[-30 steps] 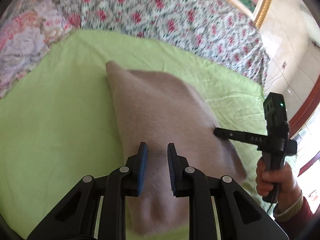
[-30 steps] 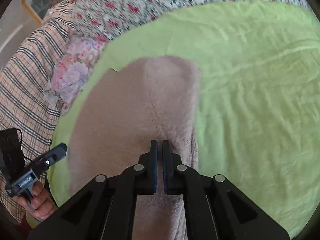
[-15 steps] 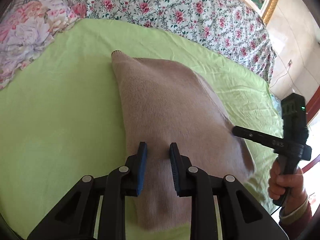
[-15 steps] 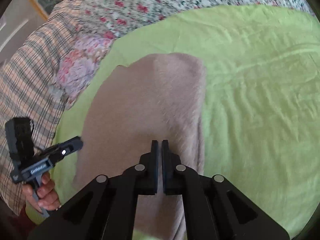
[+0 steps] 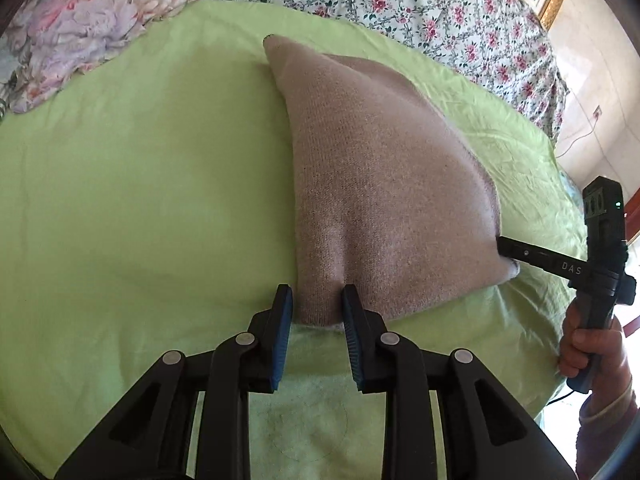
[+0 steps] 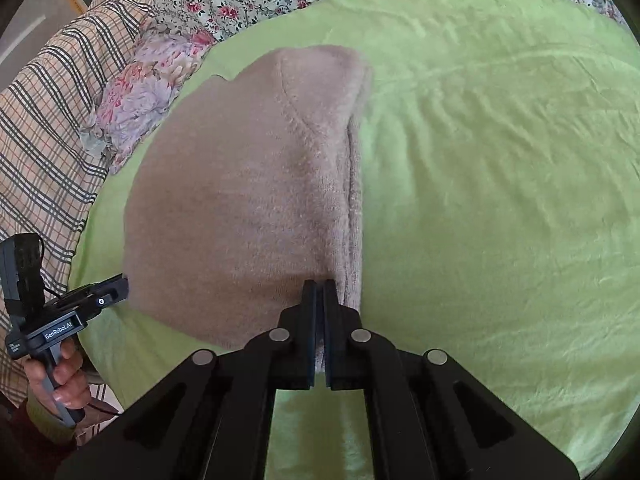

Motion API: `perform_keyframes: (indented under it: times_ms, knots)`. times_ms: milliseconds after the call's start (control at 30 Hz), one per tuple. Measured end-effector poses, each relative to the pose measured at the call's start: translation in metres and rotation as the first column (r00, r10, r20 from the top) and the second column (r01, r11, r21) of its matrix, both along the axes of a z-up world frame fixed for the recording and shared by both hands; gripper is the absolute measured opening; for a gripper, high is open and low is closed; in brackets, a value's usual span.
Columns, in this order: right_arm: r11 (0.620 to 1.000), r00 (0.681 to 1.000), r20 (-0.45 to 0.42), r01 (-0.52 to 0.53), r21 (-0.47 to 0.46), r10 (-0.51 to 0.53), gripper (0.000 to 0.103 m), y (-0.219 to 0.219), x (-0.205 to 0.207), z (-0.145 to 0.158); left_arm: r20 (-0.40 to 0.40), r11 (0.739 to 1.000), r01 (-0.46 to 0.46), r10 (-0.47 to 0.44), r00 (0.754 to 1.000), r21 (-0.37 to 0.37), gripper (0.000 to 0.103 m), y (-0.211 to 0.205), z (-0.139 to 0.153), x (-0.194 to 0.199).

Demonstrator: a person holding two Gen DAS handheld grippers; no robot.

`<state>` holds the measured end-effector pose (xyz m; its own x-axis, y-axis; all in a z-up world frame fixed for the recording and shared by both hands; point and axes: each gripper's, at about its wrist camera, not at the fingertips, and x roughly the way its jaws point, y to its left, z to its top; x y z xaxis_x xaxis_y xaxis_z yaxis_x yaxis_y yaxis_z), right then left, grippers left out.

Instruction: Fold small clothes

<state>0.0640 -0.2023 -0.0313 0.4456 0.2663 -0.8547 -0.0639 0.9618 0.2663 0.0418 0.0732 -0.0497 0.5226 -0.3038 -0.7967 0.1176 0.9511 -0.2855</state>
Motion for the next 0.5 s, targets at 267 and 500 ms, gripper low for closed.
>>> perform_keyframes:
  times_ms: [267,500]
  knots:
    - [0.997,0.999,0.009,0.048,-0.064,-0.048,0.006,-0.007,-0.018,0.011,0.015,1.0,-0.022,0.021,1.0,0.018,0.029,0.005,0.012,-0.015]
    - [0.998,0.996,0.06,0.061,-0.005,-0.06,0.054,-0.015,-0.045,0.037,0.034,0.998,-0.031,0.03,0.999,0.05,0.064,0.002,0.027,-0.037]
